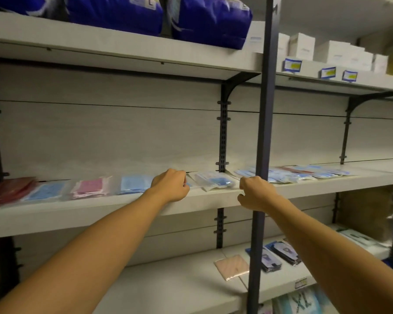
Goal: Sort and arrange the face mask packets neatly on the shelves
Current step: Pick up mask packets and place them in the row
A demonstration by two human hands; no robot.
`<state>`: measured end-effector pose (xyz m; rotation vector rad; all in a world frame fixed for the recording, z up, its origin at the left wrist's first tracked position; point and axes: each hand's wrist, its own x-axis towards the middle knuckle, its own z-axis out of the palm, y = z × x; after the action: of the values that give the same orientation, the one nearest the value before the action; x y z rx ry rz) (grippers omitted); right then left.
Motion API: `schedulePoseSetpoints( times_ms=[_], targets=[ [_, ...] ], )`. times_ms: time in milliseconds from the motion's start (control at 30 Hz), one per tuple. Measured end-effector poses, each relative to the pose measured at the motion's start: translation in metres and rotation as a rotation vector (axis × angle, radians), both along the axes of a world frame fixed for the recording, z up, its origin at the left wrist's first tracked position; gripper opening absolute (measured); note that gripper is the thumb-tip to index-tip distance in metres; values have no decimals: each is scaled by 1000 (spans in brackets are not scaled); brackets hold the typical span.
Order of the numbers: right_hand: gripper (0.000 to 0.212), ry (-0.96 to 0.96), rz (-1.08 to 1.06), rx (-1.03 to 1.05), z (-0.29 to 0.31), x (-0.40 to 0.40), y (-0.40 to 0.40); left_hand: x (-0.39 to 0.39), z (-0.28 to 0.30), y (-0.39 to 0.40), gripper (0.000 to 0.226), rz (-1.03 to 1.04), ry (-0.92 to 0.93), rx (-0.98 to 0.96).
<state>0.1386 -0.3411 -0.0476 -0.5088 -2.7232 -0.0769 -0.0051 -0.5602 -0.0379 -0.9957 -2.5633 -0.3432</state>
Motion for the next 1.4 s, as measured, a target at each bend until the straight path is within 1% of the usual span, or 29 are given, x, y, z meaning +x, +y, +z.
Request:
schedulePoseSetpoints(
  times_ms=[100, 300, 433, 600, 733, 833, 967, 1100, 1267, 1333, 1400],
  targets=[
    [25, -5, 7, -11, -2, 12, 25, 14, -2, 20, 20, 8, -9, 1],
    [23, -4, 5, -10, -8, 27, 69, 27, -3, 50, 18, 33, -13, -10],
    [35, 9, -13, -5, -14, 32, 102, 22, 2, 74, 12, 55, 14, -12],
    [31, 11, -51, 18, -10, 38, 151, 16, 3, 110, 13, 50, 14, -4],
    [20, 4, -121, 58, 0, 44, 191, 13, 3, 142, 14, 56, 6, 30],
    [21, -12, -154, 62, 5, 45, 220, 13, 2, 166, 17, 52, -5, 38],
    [23, 5, -167, 44, 9, 41, 257, 11, 5, 190, 21, 73, 36, 1],
    [22, 5, -164, 42, 12, 37, 285, 11, 8, 202, 22, 92, 58, -26],
    [13, 35, -132, 43, 18, 37, 308, 18, 11, 203, 20, 160, 54, -17],
    [14, 37, -117, 38, 18, 36, 318, 25, 11, 205, 20, 205, 55, -20],
    [19, 41, -90, 31, 19, 35, 329, 35, 9, 208, 21, 238, 65, -28]
  ],
)
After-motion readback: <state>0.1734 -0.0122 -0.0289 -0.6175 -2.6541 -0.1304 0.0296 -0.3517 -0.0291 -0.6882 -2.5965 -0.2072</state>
